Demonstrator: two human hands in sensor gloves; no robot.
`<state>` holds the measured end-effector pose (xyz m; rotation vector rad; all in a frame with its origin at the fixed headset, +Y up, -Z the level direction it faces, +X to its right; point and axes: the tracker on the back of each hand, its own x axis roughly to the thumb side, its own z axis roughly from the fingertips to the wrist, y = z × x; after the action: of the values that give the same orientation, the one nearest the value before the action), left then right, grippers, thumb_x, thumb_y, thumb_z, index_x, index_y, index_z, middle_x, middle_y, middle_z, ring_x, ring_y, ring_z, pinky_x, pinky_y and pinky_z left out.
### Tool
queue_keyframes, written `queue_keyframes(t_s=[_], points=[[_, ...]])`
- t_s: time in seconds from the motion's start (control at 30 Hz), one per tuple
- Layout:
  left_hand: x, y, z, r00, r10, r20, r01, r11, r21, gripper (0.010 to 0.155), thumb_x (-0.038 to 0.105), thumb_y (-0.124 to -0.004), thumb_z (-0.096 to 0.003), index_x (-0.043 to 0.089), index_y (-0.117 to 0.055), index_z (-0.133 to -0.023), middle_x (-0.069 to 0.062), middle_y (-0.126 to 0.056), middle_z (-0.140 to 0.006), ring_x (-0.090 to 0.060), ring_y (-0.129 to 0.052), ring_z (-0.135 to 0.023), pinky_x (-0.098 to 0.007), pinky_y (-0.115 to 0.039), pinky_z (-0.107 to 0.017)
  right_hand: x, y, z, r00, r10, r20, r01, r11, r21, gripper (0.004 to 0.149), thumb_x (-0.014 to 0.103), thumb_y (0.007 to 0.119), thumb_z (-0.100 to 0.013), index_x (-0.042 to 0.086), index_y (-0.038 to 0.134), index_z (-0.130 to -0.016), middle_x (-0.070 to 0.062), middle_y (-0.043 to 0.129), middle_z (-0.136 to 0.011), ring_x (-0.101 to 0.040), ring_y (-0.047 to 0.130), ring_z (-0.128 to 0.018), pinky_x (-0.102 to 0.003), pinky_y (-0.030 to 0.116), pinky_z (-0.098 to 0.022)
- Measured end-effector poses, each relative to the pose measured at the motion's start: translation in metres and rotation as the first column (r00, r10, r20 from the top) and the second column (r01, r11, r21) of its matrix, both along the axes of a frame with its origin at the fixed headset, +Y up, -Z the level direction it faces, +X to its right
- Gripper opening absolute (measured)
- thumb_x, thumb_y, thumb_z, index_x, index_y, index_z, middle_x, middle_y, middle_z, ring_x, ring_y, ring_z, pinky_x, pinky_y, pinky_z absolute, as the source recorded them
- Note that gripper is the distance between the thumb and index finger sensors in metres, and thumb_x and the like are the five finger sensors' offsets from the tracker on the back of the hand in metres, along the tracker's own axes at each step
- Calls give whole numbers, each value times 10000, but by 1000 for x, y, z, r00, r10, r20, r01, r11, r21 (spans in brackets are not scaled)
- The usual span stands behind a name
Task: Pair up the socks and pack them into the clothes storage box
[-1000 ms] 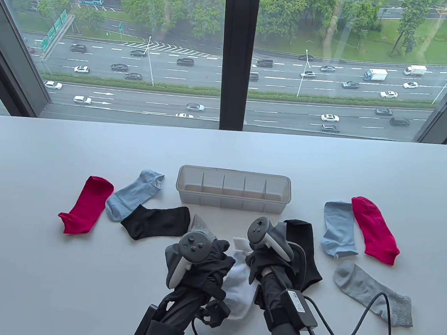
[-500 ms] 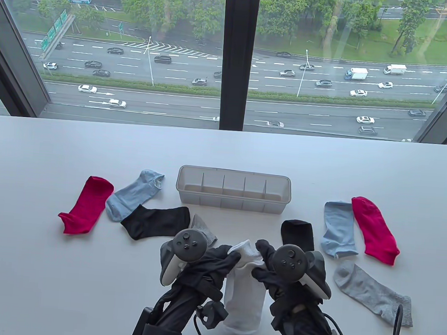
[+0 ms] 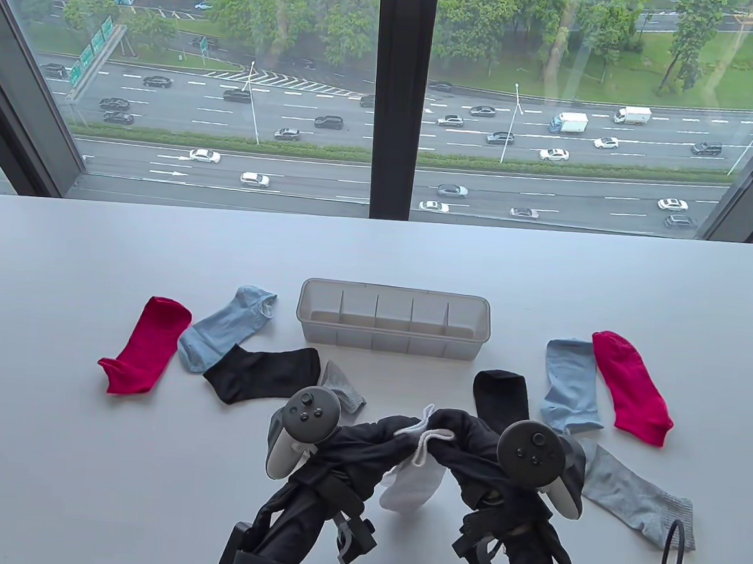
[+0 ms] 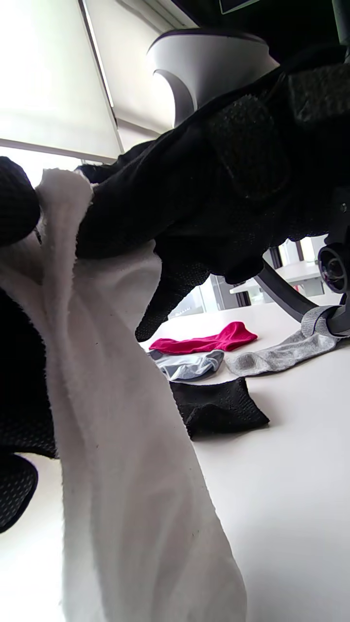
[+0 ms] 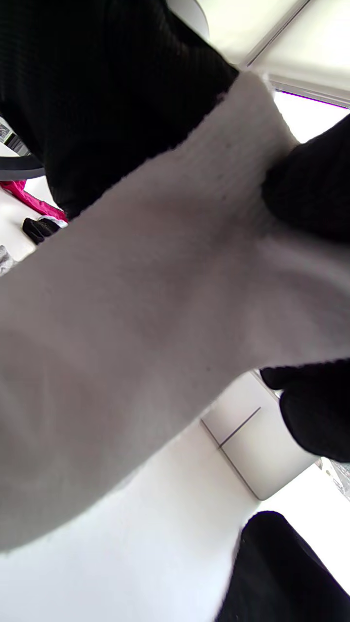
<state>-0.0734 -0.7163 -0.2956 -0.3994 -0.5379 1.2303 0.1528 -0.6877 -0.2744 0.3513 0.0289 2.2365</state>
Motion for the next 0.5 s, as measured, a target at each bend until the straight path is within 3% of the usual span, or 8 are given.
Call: queue_keyframes(t_s=[0.03, 0.1, 0.17, 0.23, 0.3, 0.33, 0.43, 0.5], points=[[3, -1, 1, 999, 10, 44, -9, 1000, -12, 591, 445, -616, -539, 109, -625, -1025, -244, -780, -981, -473, -843, -835, -678, -612, -653, 1, -2, 0, 1000, 2, 24, -2, 1000, -1, 430, 353, 759, -541, 236, 623, -932, -31, 854, -806, -391, 759, -897, -563, 647, -688], [8, -2, 4, 989, 28, 146, -17, 997, -74, 843, 598, -709, -460, 73, -477, -1077, -280, -658, -1049, -505, -749, -904, -693, -577, -669, 1, -4, 0, 998, 26, 48, -27, 999, 17, 431, 378, 749, -545, 232, 624, -931, -20, 863, -773, -342, 799, -857, -544, 669, -680], [12, -2, 7, 985, -23, 173, 37, 996, -76, 918, 601, -757, -442, 78, -352, -1078, -268, -551, -1092, -503, -674, -957, -696, -549, -685, 0, -5, 0, 999, 31, 33, -31, 999, 8, 430, 378, 747, -550, 229, 620, -932, -25, 859, -767, -319, 808, -841, -541, 670, -680], [14, 5, 9, 984, -172, 43, 171, 984, 42, 803, 489, -783, -478, 104, -379, -1055, -222, -608, -1062, -469, -740, -915, -679, -583, -673, -2, -6, 0, 999, 26, 30, -27, 1000, 5, 431, 381, 748, -550, 229, 620, -932, -25, 862, -754, -303, 816, -829, -541, 670, -682], [12, 11, 9, 966, -221, -135, 240, 960, 142, 507, 323, -706, -528, 99, -586, -967, -207, -818, -892, -429, -901, -741, -636, -682, -607, -3, -6, -1, 999, 33, 24, -33, 999, -3, 441, 376, 762, -540, 228, 625, -932, -26, 868, -735, -292, 826, -809, -567, 636, -695], [9, 13, 8, 957, -224, -183, 255, 952, 168, 452, 308, -676, -535, 94, -645, -931, -206, -878, -812, -408, -952, -647, -619, -724, -559, -2, -6, -1, 996, 64, 61, -64, 998, 3, 472, 379, 774, -526, 227, 613, -942, -33, 858, -729, -288, 813, -802, -588, 593, -709], [6, 12, 7, 962, -228, -152, 251, 956, 154, 432, 307, -658, -548, 114, -669, -935, -224, -878, -820, -432, -938, -655, -635, -704, -564, 4, -6, -4, 971, 197, 134, -206, 977, 61, 703, 460, 795, -458, 201, 508, -1046, 12, 819, -707, -234, 803, -747, -596, 579, -705], [3, 11, 6, 961, -229, -153, 252, 955, 154, 437, 322, -663, -544, 159, -682, -949, -234, -867, -842, -446, -920, -680, -643, -685, -581, 12, -9, -7, 971, 206, 125, -212, 977, 38, 742, 454, 803, -455, 184, 492, -1071, -4, 800, -724, -254, 783, -752, -618, 562, -695]])
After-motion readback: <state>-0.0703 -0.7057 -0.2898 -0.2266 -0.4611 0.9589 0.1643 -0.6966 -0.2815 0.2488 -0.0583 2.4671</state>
